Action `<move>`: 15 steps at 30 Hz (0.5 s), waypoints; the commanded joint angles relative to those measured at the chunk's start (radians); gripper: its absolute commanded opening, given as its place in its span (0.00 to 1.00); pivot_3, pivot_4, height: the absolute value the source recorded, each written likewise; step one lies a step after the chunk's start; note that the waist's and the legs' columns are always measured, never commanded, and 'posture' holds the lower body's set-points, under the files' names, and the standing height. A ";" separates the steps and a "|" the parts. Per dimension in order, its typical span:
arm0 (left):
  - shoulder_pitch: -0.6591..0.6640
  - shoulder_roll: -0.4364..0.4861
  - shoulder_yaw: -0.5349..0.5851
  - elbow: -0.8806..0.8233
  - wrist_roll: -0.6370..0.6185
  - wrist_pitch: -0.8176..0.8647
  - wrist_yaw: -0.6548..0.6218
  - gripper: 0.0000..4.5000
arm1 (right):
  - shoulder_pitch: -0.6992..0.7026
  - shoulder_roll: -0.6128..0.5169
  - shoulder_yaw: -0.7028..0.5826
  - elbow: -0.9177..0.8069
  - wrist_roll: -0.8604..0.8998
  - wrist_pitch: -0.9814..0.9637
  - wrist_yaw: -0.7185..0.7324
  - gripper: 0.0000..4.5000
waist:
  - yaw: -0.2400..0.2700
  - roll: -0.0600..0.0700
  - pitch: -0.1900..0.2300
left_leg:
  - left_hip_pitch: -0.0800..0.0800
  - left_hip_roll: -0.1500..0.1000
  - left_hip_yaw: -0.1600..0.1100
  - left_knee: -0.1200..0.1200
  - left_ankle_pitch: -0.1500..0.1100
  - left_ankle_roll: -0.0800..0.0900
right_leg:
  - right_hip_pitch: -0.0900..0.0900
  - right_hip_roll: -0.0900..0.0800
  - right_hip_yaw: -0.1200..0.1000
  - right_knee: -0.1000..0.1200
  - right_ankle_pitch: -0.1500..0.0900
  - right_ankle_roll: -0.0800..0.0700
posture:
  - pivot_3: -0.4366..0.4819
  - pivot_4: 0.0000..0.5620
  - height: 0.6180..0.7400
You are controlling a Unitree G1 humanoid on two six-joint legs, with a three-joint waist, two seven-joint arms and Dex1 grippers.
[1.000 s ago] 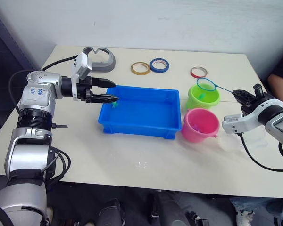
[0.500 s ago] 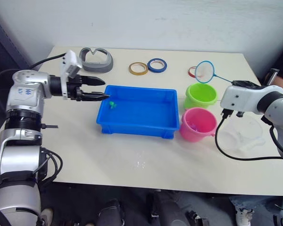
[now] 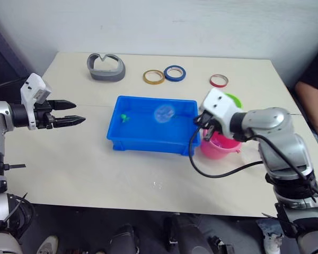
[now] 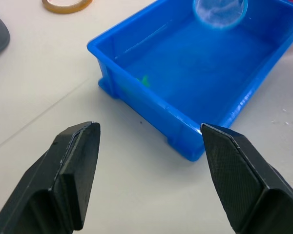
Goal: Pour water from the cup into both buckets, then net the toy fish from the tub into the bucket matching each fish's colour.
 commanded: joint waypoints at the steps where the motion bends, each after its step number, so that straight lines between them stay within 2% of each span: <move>1: 0.046 0.034 0.080 -0.102 -0.045 0.054 0.043 0.80 | -0.035 0.038 0.070 0.070 0.009 -0.052 -0.050 0.00 | 0.000 -0.001 0.000 | 0.000 0.000 0.000 0.000 0.000 0.000 | 0.000 0.000 0.000 0.000 0.000 0.000 | 0.48 0.27 0.61; 3: 0.083 0.032 0.105 -0.141 -0.061 0.078 0.060 0.80 | -0.062 0.090 0.121 0.149 -0.006 -0.100 -0.090 0.00 | -0.004 -0.001 -0.001 | 0.000 0.000 0.000 0.000 0.000 0.000 | 0.000 0.000 0.000 0.000 0.000 0.000 | 0.48 0.27 0.61; 8: 0.129 0.029 0.126 -0.202 -0.088 0.110 0.087 0.80 | -0.093 0.131 0.192 0.271 -0.034 -0.178 -0.145 0.00 | -0.002 -0.001 -0.001 | -0.001 0.000 0.000 0.000 0.000 0.000 | -0.001 0.000 0.000 0.000 0.000 0.000 | 0.48 0.27 0.61; 12: 0.150 0.030 0.139 -0.230 -0.104 0.123 0.098 0.80 | -0.115 0.179 0.214 0.361 -0.046 -0.224 -0.191 0.00 | -0.004 -0.002 -0.001 | -0.001 0.000 0.000 0.000 0.000 0.000 | -0.001 0.000 0.000 -0.001 0.000 0.000 | 0.48 0.27 0.61; 15: 0.156 0.032 0.141 -0.240 -0.116 0.127 0.103 0.80 | -0.149 0.262 0.202 0.457 -0.044 -0.255 -0.248 0.00 | -0.008 -0.002 -0.001 | -0.001 0.000 0.000 0.000 0.000 0.000 | -0.001 0.000 0.000 0.000 0.000 0.000 | 0.48 0.27 0.61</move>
